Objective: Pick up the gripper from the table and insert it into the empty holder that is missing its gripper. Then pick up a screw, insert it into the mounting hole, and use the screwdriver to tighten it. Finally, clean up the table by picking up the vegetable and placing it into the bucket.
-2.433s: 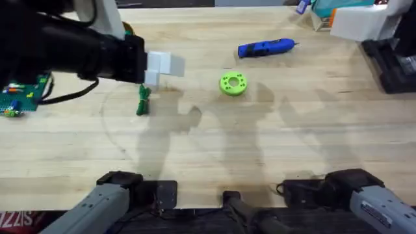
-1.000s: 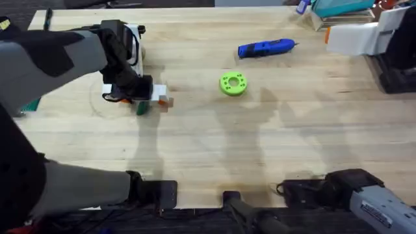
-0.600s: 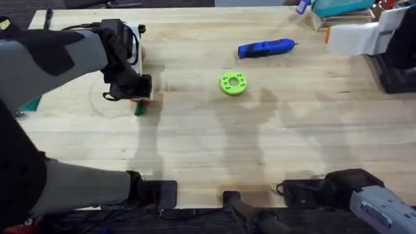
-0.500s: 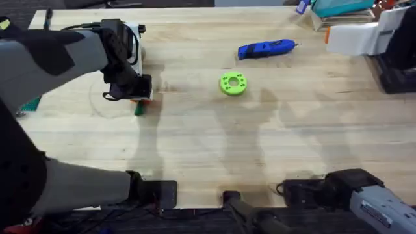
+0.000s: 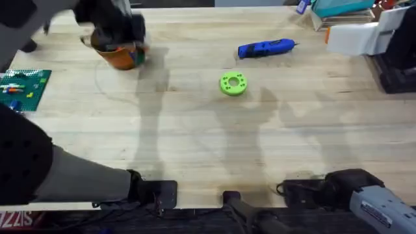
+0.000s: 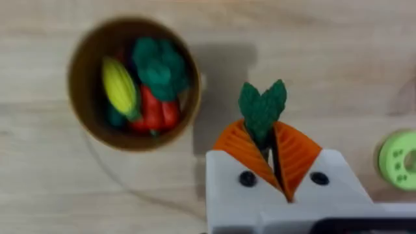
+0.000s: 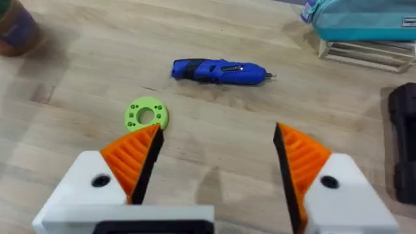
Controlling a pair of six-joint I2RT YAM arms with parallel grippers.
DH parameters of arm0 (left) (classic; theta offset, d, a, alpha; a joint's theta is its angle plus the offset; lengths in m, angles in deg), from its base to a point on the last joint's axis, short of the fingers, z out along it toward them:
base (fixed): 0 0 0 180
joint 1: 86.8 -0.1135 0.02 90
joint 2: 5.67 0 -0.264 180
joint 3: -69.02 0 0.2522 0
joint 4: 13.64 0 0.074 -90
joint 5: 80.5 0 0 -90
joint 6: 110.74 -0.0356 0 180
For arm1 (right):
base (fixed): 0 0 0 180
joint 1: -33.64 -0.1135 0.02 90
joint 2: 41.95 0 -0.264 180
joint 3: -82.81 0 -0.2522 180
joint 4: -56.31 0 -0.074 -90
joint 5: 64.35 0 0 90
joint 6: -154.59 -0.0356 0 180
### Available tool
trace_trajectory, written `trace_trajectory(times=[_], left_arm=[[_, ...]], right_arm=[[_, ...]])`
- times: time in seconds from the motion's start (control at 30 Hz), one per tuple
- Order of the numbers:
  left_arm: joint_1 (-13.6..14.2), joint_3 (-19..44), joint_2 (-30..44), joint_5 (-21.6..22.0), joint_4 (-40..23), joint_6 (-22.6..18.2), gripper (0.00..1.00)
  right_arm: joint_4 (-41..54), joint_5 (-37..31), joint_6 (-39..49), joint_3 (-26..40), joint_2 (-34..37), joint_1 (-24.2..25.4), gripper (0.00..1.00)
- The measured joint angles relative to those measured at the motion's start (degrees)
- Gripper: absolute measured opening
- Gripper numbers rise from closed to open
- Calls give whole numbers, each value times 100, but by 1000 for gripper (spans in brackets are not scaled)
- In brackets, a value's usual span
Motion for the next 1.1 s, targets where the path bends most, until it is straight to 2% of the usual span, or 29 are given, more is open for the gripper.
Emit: trace_trajectory(times=[0.1,0.23,0.4,0.67,0.93,1.0,1.1], left_arm=[[-2,540,-7,5,76,-4,5],[-50,858,-33,333,441,-6,5],[-311,884,-16,679,713,-5,5],[-854,883,307,847,767,-4,5],[-927,882,808,862,590,-7,12],[-927,883,909,861,529,-24,109],[-927,882,1013,862,485,-27,441]], right_arm=[[0,0,0,0,0,0,994],[1,0,0,-2,0,0,994],[0,0,0,0,0,0,994],[2,0,0,0,0,0,994],[2,0,0,-1,0,0,994],[2,0,0,-2,0,0,993],[2,0,0,-1,0,0,993]])
